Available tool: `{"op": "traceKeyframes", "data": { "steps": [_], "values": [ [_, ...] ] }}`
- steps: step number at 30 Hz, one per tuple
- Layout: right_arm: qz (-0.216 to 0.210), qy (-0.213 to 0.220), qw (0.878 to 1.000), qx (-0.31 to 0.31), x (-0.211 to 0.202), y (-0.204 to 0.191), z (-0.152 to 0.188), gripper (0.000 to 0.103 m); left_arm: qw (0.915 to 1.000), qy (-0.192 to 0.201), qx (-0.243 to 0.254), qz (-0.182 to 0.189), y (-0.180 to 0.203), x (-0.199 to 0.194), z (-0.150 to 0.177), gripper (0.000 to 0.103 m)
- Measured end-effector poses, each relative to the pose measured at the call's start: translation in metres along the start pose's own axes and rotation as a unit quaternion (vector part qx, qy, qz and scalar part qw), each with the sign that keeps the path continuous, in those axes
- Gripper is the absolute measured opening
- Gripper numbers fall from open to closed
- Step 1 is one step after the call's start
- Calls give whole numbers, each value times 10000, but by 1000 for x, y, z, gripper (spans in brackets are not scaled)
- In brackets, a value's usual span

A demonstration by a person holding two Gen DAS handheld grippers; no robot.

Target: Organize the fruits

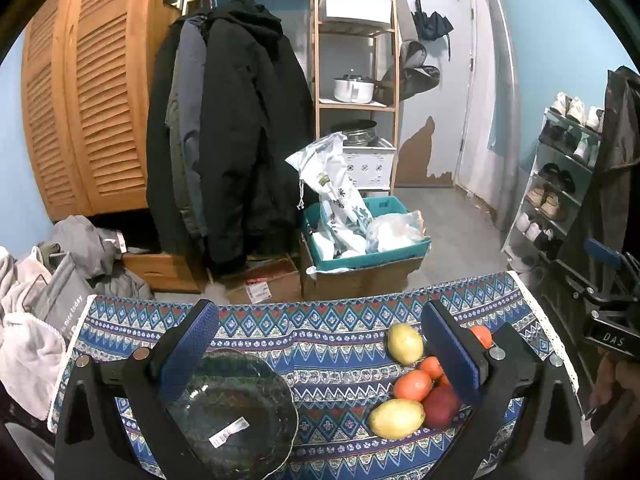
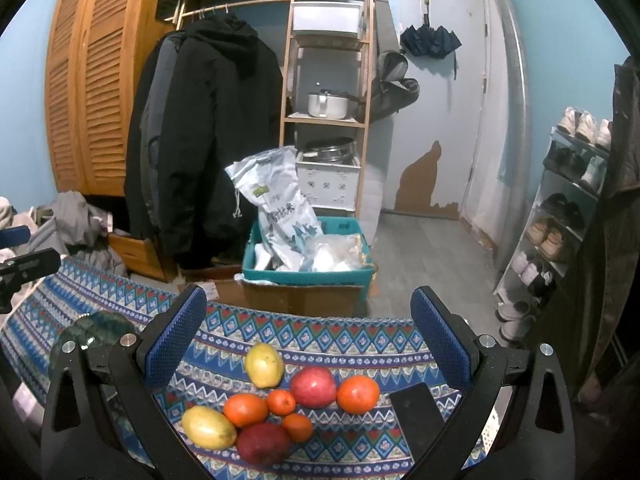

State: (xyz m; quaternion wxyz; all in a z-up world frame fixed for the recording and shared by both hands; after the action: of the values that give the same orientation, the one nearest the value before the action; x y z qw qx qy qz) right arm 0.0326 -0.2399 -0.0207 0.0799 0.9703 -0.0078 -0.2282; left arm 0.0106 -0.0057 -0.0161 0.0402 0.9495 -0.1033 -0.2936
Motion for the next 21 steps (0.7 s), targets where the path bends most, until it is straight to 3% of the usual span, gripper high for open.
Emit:
{"op": "traceKeyframes", "data": {
  "steps": [21],
  "values": [
    [-2,-38,10000,-42,1,-5,-1,100,10000,-10,-9,14,-1,0,2,102]
  ]
}}
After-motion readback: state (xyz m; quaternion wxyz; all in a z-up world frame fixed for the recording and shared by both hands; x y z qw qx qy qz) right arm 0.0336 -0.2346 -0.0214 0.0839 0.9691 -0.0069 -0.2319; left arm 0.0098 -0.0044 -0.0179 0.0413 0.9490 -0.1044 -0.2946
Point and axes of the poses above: each gripper's, at about its wrist camera, not at the fingertips, and x roughly the way its jaws point, y to its right, z to its underside, the point moved 1 cm from there along x, roughly the way its jaws point, and after that the axes turned 12 degrees about z, right-handed, at the moved point
